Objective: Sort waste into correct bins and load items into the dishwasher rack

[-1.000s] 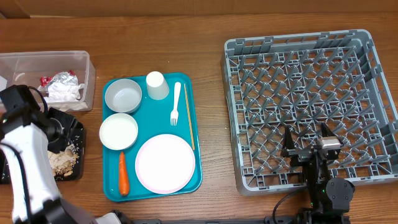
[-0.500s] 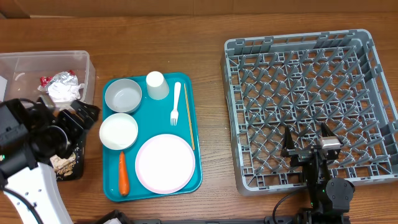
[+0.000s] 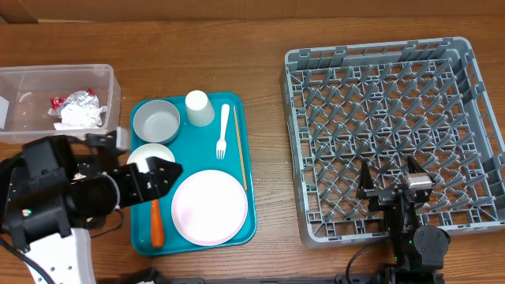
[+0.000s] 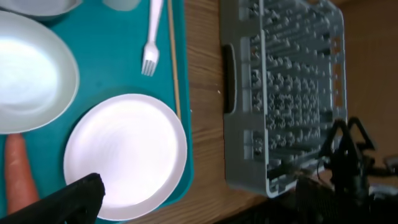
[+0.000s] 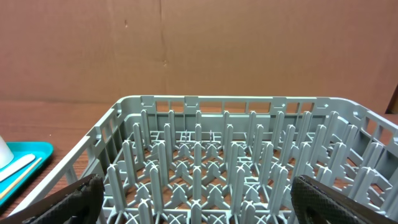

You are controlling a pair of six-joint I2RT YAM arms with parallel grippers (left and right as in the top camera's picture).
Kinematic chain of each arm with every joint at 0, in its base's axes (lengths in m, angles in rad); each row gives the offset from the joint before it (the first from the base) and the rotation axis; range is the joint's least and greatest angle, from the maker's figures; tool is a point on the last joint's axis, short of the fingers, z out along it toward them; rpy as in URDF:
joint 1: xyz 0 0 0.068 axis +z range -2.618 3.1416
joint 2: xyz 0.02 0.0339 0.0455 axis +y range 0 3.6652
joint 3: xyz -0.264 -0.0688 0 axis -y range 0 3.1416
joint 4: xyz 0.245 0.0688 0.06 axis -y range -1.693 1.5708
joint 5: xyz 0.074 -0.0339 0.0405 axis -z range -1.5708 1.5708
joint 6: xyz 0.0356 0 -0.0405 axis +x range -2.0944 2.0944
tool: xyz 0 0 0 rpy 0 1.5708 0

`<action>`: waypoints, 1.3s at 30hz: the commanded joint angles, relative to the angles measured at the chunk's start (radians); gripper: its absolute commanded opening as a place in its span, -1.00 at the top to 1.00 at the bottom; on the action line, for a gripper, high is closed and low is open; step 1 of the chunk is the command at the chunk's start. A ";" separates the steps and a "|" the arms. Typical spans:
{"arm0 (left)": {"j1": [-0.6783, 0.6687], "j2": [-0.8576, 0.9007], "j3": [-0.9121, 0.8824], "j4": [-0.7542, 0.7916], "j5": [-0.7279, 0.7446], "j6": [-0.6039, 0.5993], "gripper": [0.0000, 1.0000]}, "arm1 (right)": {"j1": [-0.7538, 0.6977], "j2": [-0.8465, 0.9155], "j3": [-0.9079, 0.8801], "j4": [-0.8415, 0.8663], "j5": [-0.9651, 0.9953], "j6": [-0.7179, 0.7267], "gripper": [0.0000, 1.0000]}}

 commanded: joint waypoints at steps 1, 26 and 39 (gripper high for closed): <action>-0.099 -0.047 0.010 0.043 -0.097 -0.098 -1.00 | -0.006 -0.010 -0.011 0.004 -0.006 0.000 -1.00; -1.029 0.158 0.059 0.187 -0.810 -0.589 -1.00 | -0.006 -0.010 -0.011 0.004 -0.006 0.000 -1.00; -1.032 0.348 0.059 0.151 -0.803 -0.497 -1.00 | -0.006 -0.010 -0.010 0.004 -0.006 0.000 -1.00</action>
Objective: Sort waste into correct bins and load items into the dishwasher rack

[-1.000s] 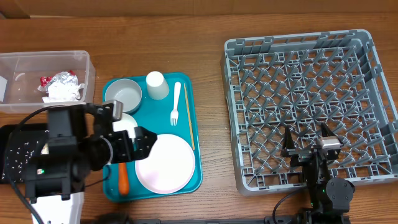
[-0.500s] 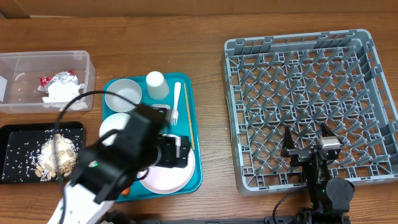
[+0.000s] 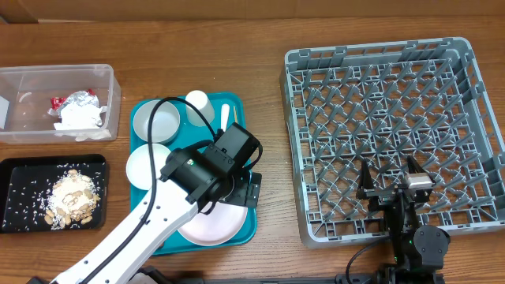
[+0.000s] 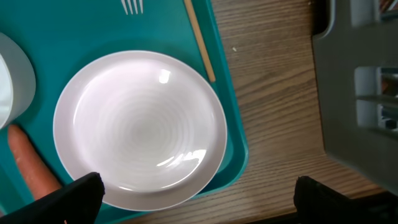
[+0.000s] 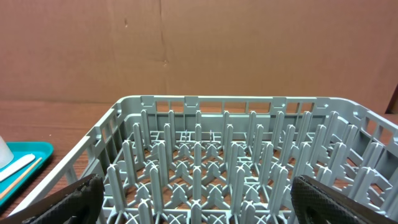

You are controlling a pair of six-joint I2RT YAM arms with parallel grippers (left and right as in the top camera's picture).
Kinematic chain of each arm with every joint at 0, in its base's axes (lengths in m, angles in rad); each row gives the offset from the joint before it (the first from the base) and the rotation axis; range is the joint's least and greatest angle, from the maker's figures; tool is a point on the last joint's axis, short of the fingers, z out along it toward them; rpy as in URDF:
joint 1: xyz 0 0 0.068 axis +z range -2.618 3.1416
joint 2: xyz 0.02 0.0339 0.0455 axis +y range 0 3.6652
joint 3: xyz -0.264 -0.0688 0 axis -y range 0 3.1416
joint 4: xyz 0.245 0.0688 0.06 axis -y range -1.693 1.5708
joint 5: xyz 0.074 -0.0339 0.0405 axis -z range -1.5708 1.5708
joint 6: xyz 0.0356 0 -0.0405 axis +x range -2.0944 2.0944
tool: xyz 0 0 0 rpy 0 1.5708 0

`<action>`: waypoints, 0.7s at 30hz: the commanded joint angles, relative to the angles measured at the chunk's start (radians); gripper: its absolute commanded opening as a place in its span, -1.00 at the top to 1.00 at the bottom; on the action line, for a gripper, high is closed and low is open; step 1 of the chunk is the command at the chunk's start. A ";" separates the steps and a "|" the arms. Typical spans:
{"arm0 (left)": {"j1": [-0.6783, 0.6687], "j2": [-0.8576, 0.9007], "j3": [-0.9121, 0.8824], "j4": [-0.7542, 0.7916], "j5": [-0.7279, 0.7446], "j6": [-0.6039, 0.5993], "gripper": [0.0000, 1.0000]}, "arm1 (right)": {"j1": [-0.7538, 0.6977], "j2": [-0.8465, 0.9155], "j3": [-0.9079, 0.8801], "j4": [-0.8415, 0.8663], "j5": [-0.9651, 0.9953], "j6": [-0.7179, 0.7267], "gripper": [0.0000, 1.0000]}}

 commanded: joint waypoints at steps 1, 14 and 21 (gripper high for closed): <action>-0.001 0.016 0.021 -0.012 -0.021 0.047 -1.00 | -0.006 -0.010 -0.010 0.004 -0.006 0.000 -1.00; 0.140 0.016 0.021 -0.109 -0.178 -0.161 -1.00 | -0.006 -0.010 -0.011 0.004 -0.006 0.000 -1.00; 0.319 0.016 0.021 -0.147 -0.151 -0.205 -1.00 | -0.006 -0.010 -0.011 0.004 -0.006 0.000 -1.00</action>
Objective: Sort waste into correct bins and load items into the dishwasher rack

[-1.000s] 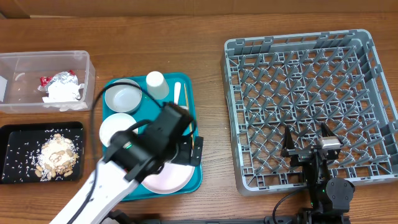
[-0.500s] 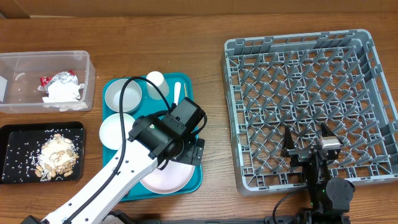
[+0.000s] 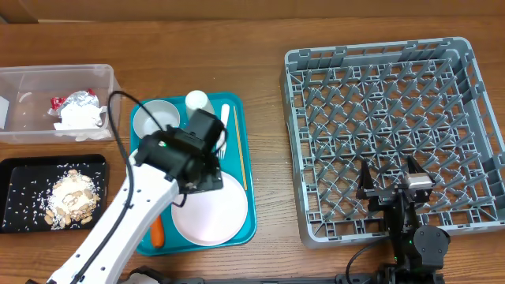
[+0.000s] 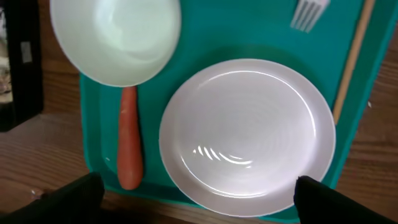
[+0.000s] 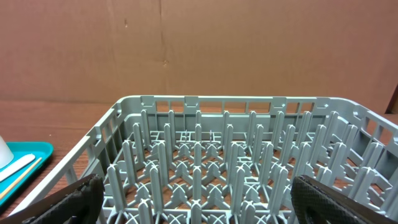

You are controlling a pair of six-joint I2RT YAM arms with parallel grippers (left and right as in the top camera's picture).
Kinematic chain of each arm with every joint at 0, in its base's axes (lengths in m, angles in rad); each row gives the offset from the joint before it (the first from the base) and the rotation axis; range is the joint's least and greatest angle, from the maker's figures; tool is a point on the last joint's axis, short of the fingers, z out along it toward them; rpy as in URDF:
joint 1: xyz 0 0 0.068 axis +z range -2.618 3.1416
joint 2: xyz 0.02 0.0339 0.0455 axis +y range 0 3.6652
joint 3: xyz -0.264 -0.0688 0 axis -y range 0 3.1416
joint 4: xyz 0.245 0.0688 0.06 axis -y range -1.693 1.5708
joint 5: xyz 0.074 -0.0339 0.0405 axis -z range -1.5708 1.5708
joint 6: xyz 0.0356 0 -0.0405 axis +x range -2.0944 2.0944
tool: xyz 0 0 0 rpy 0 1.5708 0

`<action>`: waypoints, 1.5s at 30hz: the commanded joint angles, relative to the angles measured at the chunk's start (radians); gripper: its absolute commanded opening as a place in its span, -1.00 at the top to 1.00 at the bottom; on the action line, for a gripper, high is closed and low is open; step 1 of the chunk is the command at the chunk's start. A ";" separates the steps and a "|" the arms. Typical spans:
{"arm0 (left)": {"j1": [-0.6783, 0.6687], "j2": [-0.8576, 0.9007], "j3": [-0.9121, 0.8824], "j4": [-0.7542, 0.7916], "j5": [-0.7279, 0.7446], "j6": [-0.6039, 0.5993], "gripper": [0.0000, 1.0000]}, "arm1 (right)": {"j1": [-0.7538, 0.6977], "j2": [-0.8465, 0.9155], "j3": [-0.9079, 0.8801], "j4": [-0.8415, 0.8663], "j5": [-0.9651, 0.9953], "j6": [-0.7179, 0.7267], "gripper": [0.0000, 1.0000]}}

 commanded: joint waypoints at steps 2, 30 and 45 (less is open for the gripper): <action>0.119 0.006 0.021 -0.015 0.069 -0.003 -0.99 | -0.006 -0.010 -0.011 0.004 -0.006 0.000 -1.00; 0.264 0.126 -0.079 0.238 0.050 0.272 -1.00 | -0.006 -0.010 -0.010 0.004 -0.006 0.000 -1.00; 0.337 0.147 -0.034 0.220 0.098 0.314 -1.00 | -0.006 -0.010 -0.011 0.004 -0.006 0.000 -1.00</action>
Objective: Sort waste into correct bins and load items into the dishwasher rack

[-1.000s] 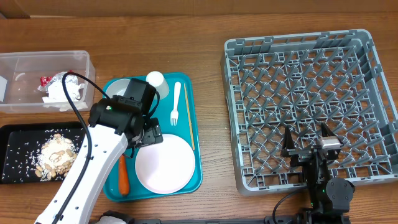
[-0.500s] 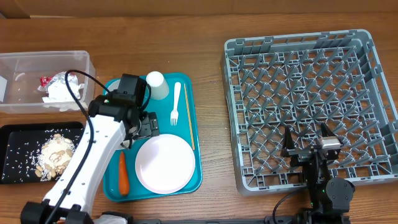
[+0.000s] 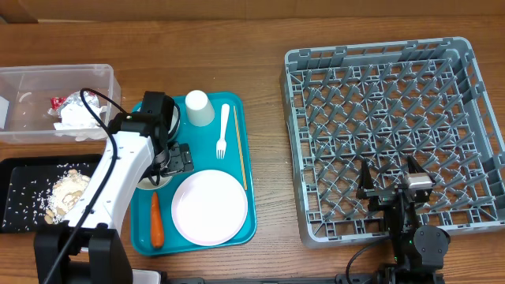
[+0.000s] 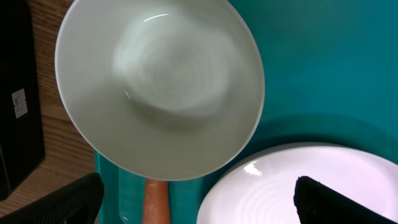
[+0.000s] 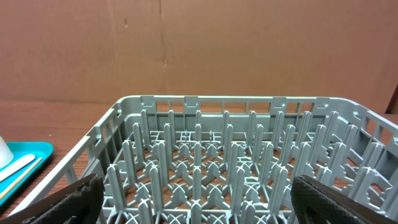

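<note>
A teal tray holds a white cup, a white fork, a thin wooden stick, a white plate and an orange carrot. My left gripper hangs open over the tray's left side. In its wrist view a white bowl fills the top, with the plate and the carrot below; the left gripper holds nothing. The arm hides most of the bowls from overhead. My right gripper rests open over the grey dishwasher rack.
A clear bin with foil and wrappers stands at the back left. In front of it a black tray holds food scraps. The rack fills the right wrist view, and brown cardboard stands behind it.
My left gripper has moved from above the plate and bowl to closer over the white bowl, further left on the tray. It stays open. The right arm has not moved.
My left arm was first at the table's front left, beside the tray. Then the open gripper was over the plate at the tray's right edge, then above the tray's middle. Now it is over the white bowl. Nothing was picked up, and the right arm stayed still.
</note>
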You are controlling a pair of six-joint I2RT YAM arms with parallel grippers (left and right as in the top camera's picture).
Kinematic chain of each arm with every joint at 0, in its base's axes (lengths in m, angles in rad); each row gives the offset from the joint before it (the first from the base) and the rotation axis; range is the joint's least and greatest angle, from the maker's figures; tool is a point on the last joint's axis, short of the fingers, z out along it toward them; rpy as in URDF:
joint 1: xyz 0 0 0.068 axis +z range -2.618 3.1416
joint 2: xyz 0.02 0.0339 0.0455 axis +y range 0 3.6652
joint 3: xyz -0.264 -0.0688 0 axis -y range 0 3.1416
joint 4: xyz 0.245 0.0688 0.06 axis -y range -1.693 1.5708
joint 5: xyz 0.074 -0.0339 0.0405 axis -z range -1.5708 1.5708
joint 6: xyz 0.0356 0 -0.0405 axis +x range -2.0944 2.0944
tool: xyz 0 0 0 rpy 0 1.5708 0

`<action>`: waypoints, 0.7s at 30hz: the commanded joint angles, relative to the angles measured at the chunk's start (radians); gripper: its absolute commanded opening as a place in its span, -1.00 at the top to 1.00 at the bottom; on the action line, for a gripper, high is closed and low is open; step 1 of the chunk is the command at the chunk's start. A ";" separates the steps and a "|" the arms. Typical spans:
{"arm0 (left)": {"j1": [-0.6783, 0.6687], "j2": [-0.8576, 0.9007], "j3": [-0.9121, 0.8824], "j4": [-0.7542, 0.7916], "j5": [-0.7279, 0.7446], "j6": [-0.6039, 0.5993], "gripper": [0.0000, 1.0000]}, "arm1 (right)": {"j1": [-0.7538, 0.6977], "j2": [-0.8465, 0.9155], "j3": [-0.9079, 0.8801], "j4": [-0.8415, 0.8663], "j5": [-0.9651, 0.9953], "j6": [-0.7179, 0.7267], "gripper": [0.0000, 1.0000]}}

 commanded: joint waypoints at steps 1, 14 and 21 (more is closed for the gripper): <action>-0.002 -0.082 0.047 -0.011 0.061 0.030 -1.00 | -0.006 -0.010 -0.011 0.003 -0.006 0.000 -1.00; 0.041 -0.339 0.062 -0.175 -0.004 -0.187 -1.00 | -0.006 -0.010 -0.011 0.003 -0.006 0.000 -1.00; 0.283 -0.362 0.062 -0.266 0.008 -0.296 -1.00 | -0.006 -0.010 -0.011 0.003 -0.006 0.000 -1.00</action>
